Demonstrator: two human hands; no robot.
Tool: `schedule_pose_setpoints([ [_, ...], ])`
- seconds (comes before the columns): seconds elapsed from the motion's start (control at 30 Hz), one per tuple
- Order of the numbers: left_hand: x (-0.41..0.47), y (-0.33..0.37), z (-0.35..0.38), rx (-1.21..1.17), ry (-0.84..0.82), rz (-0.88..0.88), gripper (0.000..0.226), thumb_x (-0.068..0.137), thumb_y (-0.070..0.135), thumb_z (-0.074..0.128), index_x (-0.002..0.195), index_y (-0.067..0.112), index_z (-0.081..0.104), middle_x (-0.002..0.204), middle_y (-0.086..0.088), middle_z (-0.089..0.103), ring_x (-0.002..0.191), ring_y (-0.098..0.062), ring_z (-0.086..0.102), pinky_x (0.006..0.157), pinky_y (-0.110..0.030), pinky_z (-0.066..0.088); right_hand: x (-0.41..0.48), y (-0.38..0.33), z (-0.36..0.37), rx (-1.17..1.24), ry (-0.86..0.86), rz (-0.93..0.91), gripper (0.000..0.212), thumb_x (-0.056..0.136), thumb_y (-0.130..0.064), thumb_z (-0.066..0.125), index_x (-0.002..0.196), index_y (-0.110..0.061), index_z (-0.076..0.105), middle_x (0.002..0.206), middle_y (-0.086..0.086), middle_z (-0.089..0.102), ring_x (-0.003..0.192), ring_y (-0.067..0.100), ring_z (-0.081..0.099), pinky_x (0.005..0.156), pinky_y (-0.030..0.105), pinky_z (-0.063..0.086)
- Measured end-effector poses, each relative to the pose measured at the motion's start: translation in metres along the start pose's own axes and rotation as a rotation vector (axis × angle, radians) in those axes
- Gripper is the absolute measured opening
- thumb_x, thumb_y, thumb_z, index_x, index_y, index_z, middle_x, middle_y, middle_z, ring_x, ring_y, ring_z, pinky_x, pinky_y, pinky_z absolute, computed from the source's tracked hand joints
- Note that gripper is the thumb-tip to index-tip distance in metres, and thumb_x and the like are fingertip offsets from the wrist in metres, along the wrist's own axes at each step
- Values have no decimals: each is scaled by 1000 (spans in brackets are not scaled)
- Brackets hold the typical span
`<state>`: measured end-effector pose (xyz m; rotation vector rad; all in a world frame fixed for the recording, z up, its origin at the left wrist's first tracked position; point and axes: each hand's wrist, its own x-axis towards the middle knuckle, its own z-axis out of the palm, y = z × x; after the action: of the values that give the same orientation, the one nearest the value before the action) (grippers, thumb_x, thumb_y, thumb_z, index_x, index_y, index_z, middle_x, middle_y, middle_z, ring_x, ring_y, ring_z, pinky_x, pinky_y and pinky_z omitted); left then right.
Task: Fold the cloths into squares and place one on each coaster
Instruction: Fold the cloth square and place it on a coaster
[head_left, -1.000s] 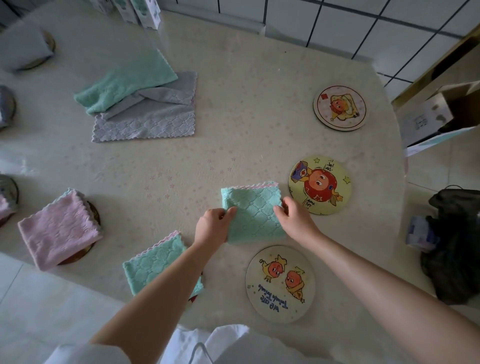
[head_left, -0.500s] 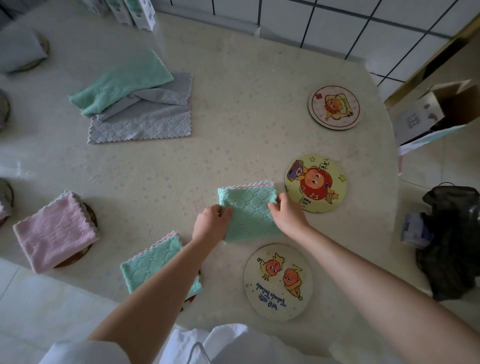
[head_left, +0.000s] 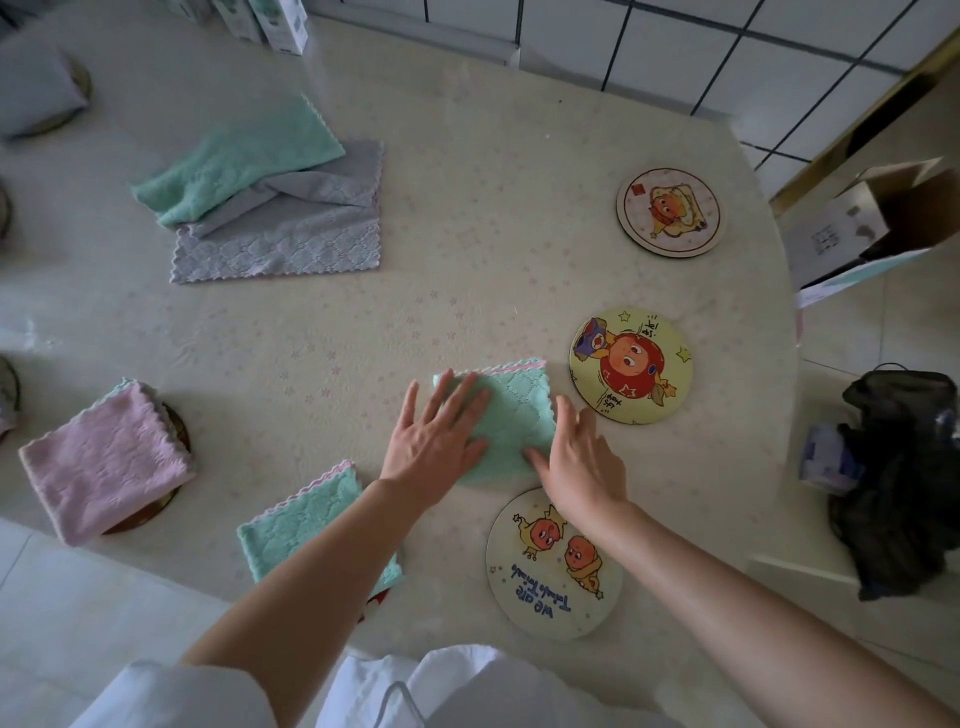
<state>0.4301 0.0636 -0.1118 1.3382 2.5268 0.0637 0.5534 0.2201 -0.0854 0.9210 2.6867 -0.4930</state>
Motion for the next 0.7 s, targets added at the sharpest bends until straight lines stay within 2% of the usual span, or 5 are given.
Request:
schedule_pose_setpoints([
  [0.17, 7, -13, -8, -12, -63, -169, 67, 96, 54, 20, 152, 24, -5, 159, 5, -6, 146, -23, -11, 115, -50, -12, -4, 7, 1, 19, -14, 50, 60, 88, -44, 59, 131, -13, 32, 119, 9, 44, 91, 28, 61, 52, 30, 42],
  [0.27, 11, -17, -11, -51, -37, -206, 68, 98, 50, 32, 153, 19, 7, 160, 5, 7, 147, -24, -3, 118, -48, -4, -5, 9, 1, 102, -49, 86, 46, 89, -36, 60, 121, -13, 36, 115, 9, 51, 91, 27, 61, 60, 34, 50],
  [0.37, 14, -10, -17, -180, 88, -228, 61, 93, 38, 52, 145, 12, 34, 151, -4, 35, 142, -26, 24, 117, -43, 15, -1, 11, 0, 226, -123, 154, 35, 90, -28, 60, 114, -14, 38, 109, 6, 61, 89, 24, 63, 68, 38, 55],
  [0.5, 24, 0, -26, -435, 103, -348, 53, 84, 22, 65, 133, 12, 47, 128, -7, 52, 120, -27, 41, 100, -40, 37, 7, 11, -6, 428, -247, 293, 31, 87, -26, 62, 106, -16, 40, 99, 2, 61, 81, 21, 61, 70, 37, 55],
  [0.7, 29, -4, -44, -897, 61, -580, 43, 77, 14, 76, 117, 16, 60, 103, 0, 57, 87, -16, 54, 71, -25, 46, 15, 9, -14, 513, -324, 348, 40, 84, -31, 65, 109, -10, 42, 99, 3, 56, 81, 20, 56, 63, 30, 46],
])
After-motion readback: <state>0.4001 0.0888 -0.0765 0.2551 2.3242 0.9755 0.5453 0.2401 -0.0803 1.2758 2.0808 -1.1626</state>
